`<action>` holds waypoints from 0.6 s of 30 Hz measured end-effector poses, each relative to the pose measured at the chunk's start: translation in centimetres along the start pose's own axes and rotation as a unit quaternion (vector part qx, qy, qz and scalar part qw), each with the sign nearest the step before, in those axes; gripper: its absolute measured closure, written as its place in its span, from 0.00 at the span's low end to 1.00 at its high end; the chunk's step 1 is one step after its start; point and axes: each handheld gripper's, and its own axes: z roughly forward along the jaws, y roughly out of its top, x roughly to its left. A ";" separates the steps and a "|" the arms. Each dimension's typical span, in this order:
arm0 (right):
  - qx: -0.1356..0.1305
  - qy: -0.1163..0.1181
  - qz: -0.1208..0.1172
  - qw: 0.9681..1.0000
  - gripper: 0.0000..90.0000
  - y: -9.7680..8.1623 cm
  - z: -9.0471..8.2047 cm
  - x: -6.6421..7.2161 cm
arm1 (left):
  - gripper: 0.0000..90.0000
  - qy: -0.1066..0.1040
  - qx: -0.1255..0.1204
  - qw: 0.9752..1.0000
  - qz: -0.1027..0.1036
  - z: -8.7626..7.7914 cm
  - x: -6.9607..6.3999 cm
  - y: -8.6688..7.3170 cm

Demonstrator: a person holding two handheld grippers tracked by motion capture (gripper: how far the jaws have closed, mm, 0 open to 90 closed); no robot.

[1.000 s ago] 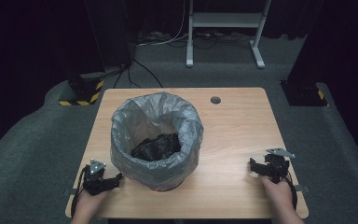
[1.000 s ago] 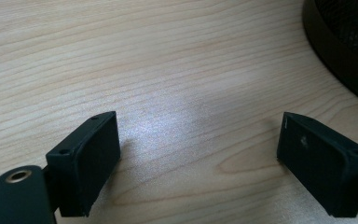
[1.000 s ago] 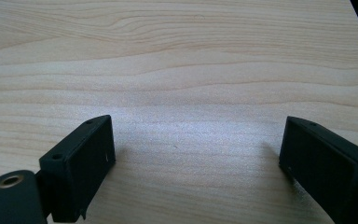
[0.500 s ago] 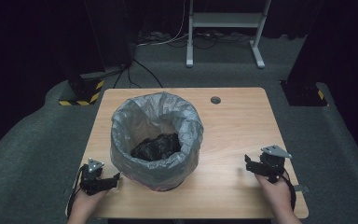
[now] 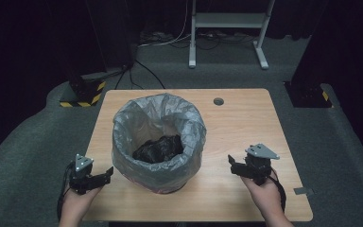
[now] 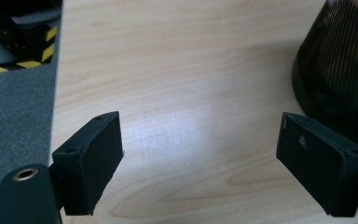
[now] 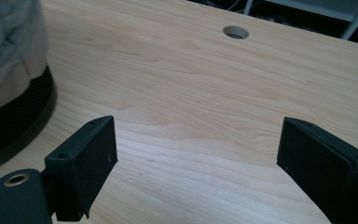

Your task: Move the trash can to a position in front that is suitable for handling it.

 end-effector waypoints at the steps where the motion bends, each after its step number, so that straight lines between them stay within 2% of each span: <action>1: 0.001 0.002 -0.004 1.000 0.13 0.1 0.0 0.3 | 0.16 0.003 -0.003 1.000 -0.003 -0.2 0.0 0.1; 9: -0.007 0.014 -0.020 1.000 0.13 0.8 0.0 1.8 | 0.16 0.005 -0.017 1.000 0.001 -0.8 0.0 0.7; 18: -0.018 0.015 -0.019 1.000 0.13 1.5 -0.2 2.4 | 0.17 0.005 -0.030 1.000 -0.008 -1.2 0.2 1.2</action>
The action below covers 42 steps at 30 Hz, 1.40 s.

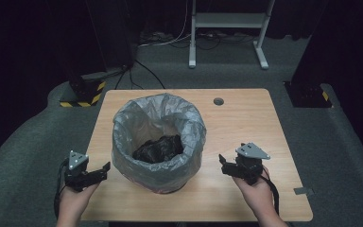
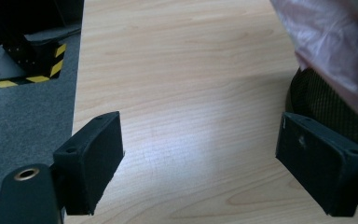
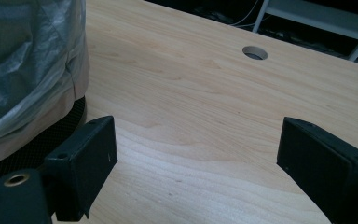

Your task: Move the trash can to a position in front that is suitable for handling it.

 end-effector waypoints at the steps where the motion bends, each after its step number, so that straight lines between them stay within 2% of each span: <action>1: -0.002 0.000 -0.001 1.000 0.13 0.1 0.0 0.0 | 0.17 -0.001 -0.006 1.000 -0.004 -0.2 0.0 0.2; 10: -0.006 0.010 0.003 1.000 0.13 1.2 0.6 0.5 | 0.16 -0.012 -0.026 1.000 0.000 -0.8 0.2 1.6; 12: -0.007 0.012 0.005 1.000 0.13 1.5 0.8 0.7 | 0.16 -0.017 -0.035 0.999 -0.003 -1.0 0.2 2.1; 16: -0.012 0.019 0.006 1.000 0.13 2.4 1.0 1.2 | 0.17 -0.021 -0.043 0.999 0.004 -1.2 0.1 3.2; 17: -0.014 0.019 0.002 1.000 0.13 2.6 1.1 1.4 | 0.17 -0.020 -0.047 0.999 0.009 -1.3 0.1 3.9; 19: -0.016 0.020 0.002 1.000 0.13 3.0 1.2 1.7 | 0.16 -0.022 -0.053 0.998 0.007 -1.2 0.1 4.6; 20: -0.018 0.020 0.003 1.000 0.13 3.2 1.3 1.8 | 0.17 -0.025 -0.056 0.998 0.003 -1.1 0.0 4.9; 25: -0.027 0.019 0.005 0.999 0.13 4.2 1.4 2.0 | 0.16 -0.029 -0.066 0.997 0.020 -0.8 -1.3 6.2; 30: -0.032 0.014 0.012 0.999 0.13 4.4 1.6 2.1 | 0.17 -0.033 -0.077 0.996 0.025 -0.3 -2.3 6.4; 32: -0.029 0.011 0.016 0.999 0.13 4.2 1.7 2.2 | 0.17 -0.035 -0.083 0.996 0.018 -0.2 -2.5 6.3; 36: -0.033 0.011 0.021 0.999 0.13 4.1 1.7 2.3 | 0.17 -0.039 -0.083 0.996 0.018 -0.1 -2.8 6.2; 38: -0.040 0.014 0.019 0.999 0.13 4.2 1.8 2.6 | 0.17 -0.042 -0.077 0.996 0.026 0.3 -3.2 6.1; 42: -0.035 0.023 0.016 0.999 0.13 4.0 2.1 3.2 | 0.17 -0.047 -0.073 0.996 0.033 0.5 -3.7 5.9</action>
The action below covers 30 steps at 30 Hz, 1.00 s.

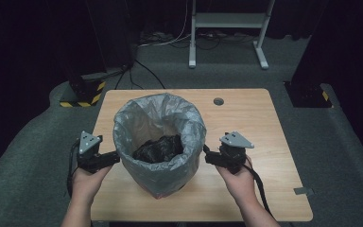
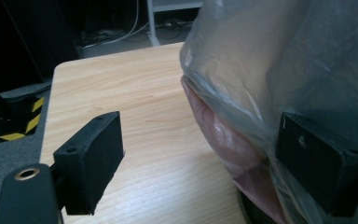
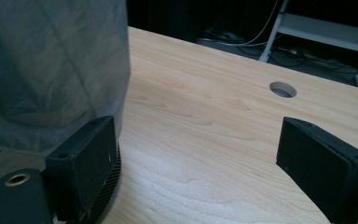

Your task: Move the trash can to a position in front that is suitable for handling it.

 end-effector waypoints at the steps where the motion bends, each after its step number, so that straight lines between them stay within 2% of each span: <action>1: 0.001 0.001 -0.002 1.000 0.13 0.0 0.1 0.1 | 0.17 0.000 0.001 1.000 0.005 0.0 -0.1 0.0; 9: 0.003 0.006 -0.011 1.000 0.13 -0.2 0.3 0.9 | 0.18 -0.002 -0.001 1.000 -0.001 -0.2 -0.5 -0.3; 19: 0.001 0.009 -0.010 1.000 0.13 -0.2 0.3 0.9 | 0.19 -0.004 -0.002 1.000 -0.003 -0.2 -0.8 -0.3; 30: 0.002 0.003 -0.009 1.000 0.14 -0.3 0.2 0.6 | 0.20 -0.014 0.001 1.000 0.009 0.2 -1.9 0.1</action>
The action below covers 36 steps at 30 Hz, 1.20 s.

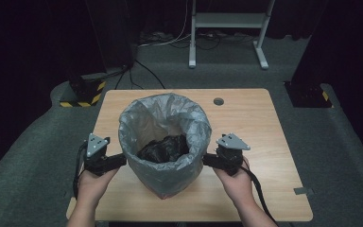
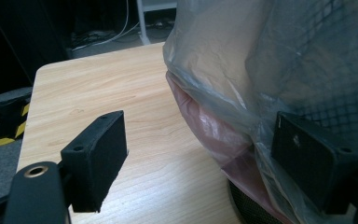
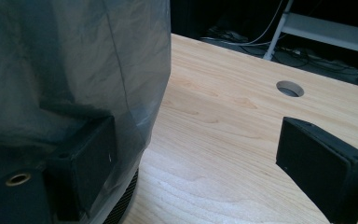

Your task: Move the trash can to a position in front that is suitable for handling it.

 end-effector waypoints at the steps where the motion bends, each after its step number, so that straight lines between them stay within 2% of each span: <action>1: 0.000 -0.001 0.000 1.000 0.14 0.0 0.0 -0.1 | 0.20 -0.001 0.000 1.000 0.000 0.0 -0.1 0.0; 16: 0.002 -0.015 0.014 1.000 0.14 -0.3 -0.2 -1.3 | 0.21 -0.014 0.000 1.000 0.006 0.5 -1.3 0.3; 27: 0.002 -0.028 0.023 0.999 0.15 -0.5 -0.4 -2.3 | 0.22 -0.031 0.002 1.000 -0.001 0.9 -2.2 0.5; 36: 0.002 -0.046 0.037 0.998 0.16 -0.7 -0.7 -4.0 | 0.23 -0.040 0.003 0.999 0.007 1.7 -3.7 1.0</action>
